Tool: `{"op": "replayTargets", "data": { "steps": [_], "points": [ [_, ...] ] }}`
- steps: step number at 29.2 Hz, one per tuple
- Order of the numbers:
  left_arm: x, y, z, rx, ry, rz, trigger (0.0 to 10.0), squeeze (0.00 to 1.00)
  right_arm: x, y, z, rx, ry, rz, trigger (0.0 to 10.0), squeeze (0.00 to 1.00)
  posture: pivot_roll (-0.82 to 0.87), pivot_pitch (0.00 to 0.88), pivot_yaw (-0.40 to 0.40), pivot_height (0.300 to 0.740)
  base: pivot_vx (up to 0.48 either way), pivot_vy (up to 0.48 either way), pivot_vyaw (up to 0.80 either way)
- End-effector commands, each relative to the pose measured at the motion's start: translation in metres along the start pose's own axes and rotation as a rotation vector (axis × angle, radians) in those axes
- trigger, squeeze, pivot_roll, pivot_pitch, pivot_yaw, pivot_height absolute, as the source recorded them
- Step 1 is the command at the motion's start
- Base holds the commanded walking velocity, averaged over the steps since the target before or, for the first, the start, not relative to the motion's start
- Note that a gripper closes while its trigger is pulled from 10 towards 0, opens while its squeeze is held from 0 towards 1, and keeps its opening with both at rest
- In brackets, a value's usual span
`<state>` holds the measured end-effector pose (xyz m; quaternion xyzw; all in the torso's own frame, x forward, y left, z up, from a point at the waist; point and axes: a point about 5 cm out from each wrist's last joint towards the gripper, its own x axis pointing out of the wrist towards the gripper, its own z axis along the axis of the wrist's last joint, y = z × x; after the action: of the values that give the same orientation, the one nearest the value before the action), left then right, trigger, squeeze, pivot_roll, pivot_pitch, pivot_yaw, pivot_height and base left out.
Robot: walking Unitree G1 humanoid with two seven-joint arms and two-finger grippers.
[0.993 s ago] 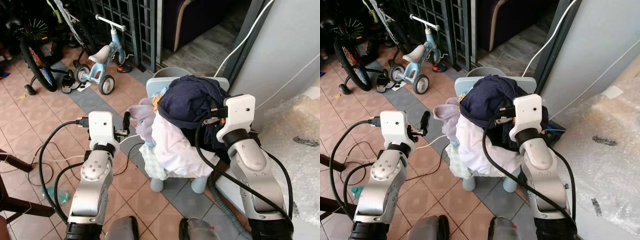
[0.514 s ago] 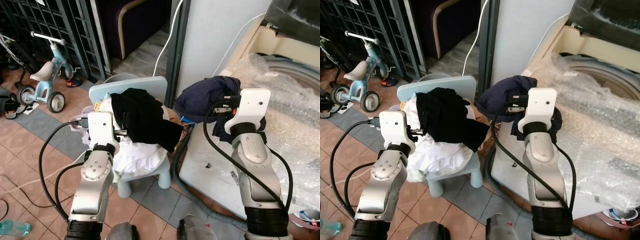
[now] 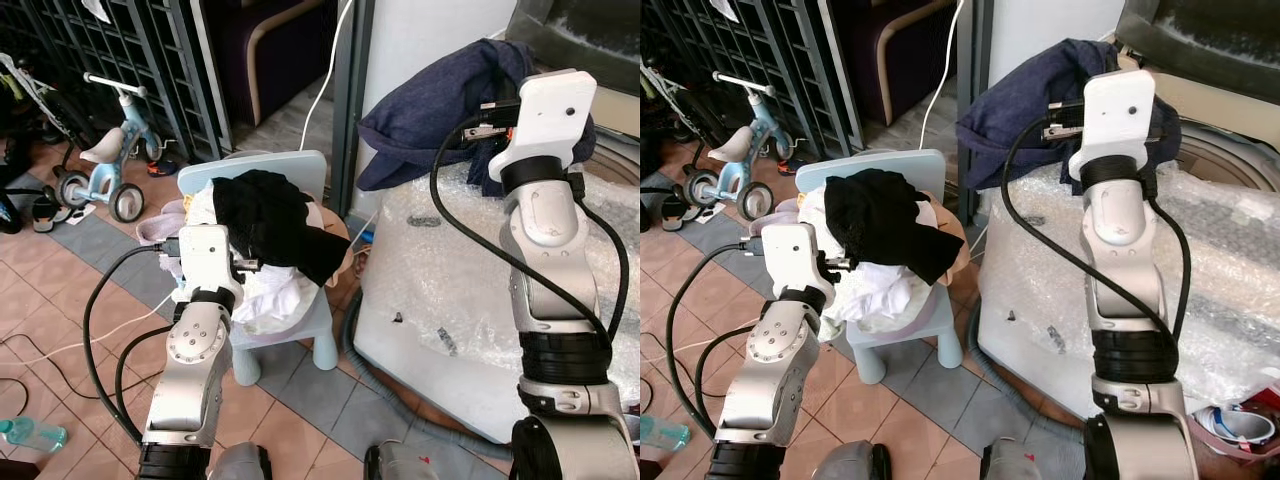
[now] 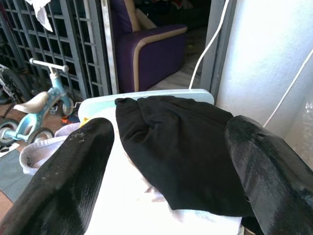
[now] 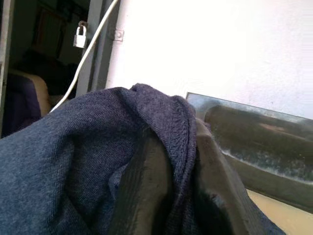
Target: Clothes washing
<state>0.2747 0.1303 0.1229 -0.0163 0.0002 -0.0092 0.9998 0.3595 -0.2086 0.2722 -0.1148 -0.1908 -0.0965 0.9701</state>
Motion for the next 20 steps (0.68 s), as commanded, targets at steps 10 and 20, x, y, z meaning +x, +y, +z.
{"op": "replayTargets", "data": {
  "steps": [10, 20],
  "points": [
    [-0.003, -0.004, 0.005, -0.013, -0.029, -0.029, 10.0, 0.0, 0.045, -0.039, 0.01, 0.001, 0.06, -0.215, 10.0, 0.0, -0.01, 0.087, 0.015, 0.74, 0.263, 0.0, 0.0],
    [-0.005, -0.003, 0.002, -0.026, -0.002, -0.023, 10.0, 0.0, 0.045, -0.051, -0.007, 0.008, 0.137, -0.307, 10.0, 0.0, -0.01, 0.094, 0.016, 0.74, 0.225, 0.0, -0.27]
  ]
}}
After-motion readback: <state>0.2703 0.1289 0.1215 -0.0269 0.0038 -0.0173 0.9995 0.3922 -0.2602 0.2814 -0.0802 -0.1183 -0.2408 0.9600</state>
